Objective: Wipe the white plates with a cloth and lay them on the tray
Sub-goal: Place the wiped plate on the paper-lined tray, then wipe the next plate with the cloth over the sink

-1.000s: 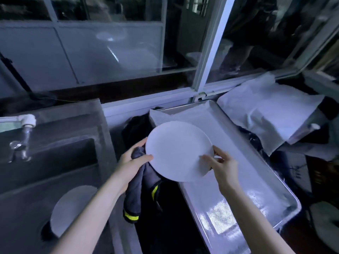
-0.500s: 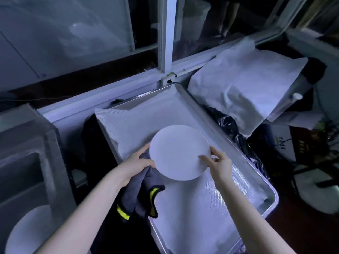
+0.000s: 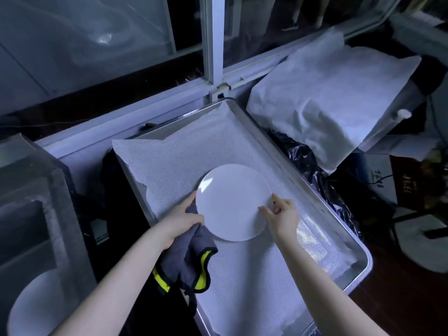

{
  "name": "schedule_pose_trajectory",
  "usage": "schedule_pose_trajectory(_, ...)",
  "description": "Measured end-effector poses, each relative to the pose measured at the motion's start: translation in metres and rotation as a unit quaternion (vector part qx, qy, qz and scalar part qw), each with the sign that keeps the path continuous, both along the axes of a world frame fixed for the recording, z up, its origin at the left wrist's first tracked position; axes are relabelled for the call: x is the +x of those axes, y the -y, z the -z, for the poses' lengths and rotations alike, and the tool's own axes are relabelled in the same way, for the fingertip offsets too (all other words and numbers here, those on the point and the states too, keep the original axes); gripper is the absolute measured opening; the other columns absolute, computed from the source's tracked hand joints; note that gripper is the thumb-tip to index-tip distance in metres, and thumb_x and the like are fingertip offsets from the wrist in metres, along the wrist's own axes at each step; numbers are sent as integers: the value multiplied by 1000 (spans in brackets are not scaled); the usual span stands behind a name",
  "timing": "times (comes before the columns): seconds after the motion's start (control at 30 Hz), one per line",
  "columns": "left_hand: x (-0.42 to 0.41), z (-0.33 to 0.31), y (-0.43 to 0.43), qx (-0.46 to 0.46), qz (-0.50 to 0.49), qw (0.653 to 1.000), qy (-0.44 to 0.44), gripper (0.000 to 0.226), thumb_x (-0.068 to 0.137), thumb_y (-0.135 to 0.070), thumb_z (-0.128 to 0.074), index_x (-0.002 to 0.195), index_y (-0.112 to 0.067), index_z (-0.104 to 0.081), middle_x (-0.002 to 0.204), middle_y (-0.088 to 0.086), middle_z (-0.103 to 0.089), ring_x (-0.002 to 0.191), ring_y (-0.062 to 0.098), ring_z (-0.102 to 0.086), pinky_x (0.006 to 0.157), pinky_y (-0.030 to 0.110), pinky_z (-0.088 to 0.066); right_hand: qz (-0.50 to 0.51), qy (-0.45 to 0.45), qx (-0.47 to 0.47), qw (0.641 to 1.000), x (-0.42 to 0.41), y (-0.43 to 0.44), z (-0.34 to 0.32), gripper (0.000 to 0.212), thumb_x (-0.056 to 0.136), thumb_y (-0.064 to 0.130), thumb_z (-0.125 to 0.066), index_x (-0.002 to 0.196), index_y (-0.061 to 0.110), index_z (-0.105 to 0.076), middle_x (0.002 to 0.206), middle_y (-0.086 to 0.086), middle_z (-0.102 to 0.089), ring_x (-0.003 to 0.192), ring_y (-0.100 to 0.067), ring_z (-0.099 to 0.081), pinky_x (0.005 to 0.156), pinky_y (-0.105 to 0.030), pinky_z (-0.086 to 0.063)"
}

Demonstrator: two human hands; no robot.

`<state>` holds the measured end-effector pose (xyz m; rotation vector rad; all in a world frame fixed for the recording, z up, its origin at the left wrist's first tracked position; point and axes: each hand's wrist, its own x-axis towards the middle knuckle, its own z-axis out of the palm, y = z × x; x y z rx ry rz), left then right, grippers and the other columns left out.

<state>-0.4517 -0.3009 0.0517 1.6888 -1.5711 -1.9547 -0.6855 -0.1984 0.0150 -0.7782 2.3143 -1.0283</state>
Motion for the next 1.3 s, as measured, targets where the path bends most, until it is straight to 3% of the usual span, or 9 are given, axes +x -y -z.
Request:
schedule_pose_trajectory(0.17, -2, -2, -8, -16, -16, 1000, -19, 84, 74, -3, -67, 142, -47, -44, 137, -16, -52, 117, 5, -51, 78, 13, -43, 8, 11, 9, 1000, 3, 0, 4, 13, 78, 8, -75, 83, 17, -66, 86, 0, -42, 78, -21, -46, 73, -11, -38)
schedule_pose_trajectory(0.3, 7, -8, -18, -29, -74, 997, -11, 82, 77, -10, -70, 147, -39, -38, 134, -12, -40, 120, 8, -43, 92, 21, -38, 19, -7, 1, 1000, 14, -3, -5, 54, 84, 15, -77, 135, 14, -61, 116, -10, -45, 104, -26, -53, 94, -21, -34)
schedule_pose_trajectory(0.57, 73, -41, -45, -95, -242, 956, -134, 53, 82, -3, -68, 127, -30, -61, 107, 3, -72, 91, 7, -68, 78, 17, -52, -271, 72, -93, 955, 124, -2, -66, 17, 93, 28, -69, 108, 23, -74, 106, 9, -61, 83, -3, -60, 75, -7, -42)
schedule_pose_trajectory(0.73, 151, -59, -63, -132, -348, 905, -207, 53, 86, 1, -54, 131, -27, -59, 117, 8, -71, 108, 18, -66, 94, 32, -51, -408, 149, -65, 898, 200, 3, -88, 46, 85, 32, -78, 129, 25, -64, 117, 9, -64, 92, 2, -61, 85, -14, -48)
schedule_pose_trajectory(0.83, 206, -67, -77, -110, -427, 852, -281, 51, 90, -1, -41, 133, -24, -57, 120, 9, -68, 107, 20, -66, 84, 29, -53, -464, 156, -41, 871, 247, 7, -88, 62, 81, 17, -82, 137, 14, -57, 123, -1, -63, 111, -11, -62, 102, -26, -47)
schedule_pose_trajectory(0.97, 298, -70, -104, -113, -529, 771, -336, 51, 94, -4, -36, 137, -22, -54, 122, 10, -67, 106, 23, -65, 90, 34, -50, -515, 125, -34, 847, 328, 15, -90, 10, 90, 12, -73, 87, 21, -72, 81, 7, -69, 76, -7, -64, 78, -31, -52)
schedule_pose_trajectory(1.1, 386, -65, -130, -142, -578, 757, -270, 57, 89, 3, -39, 137, -22, -53, 118, 9, -64, 103, 22, -62, 93, 35, -49, -542, 152, -41, 825, 416, 15, -94, 26, 94, 13, -67, 69, 15, -66, 66, 0, -58, 62, -11, -53, 54, -22, -45)
schedule_pose_trajectory(1.2, 450, -61, -148, -165, -568, 795, -137, 66, 69, -2, -53, 129, -29, -58, 105, 9, -65, 89, 21, -61, 73, 31, -47, -552, 116, -79, 822, 478, 15, -94, 12, 94, 12, -68, 86, 8, -76, 86, -8, -69, 76, -13, -64, 68, -20, -49)
schedule_pose_trajectory(1.3, 502, -51, -162, -180, -540, 821, -40, 71, 63, 0, -55, 125, -34, -58, 116, -2, -63, 101, 11, -61, 76, 21, -46, -569, 89, -83, 813, 535, 15, -94, 11, 92, 9, -68, 95, 7, -78, 89, -9, -62, 81, -9, -61, 77, -11, -42)
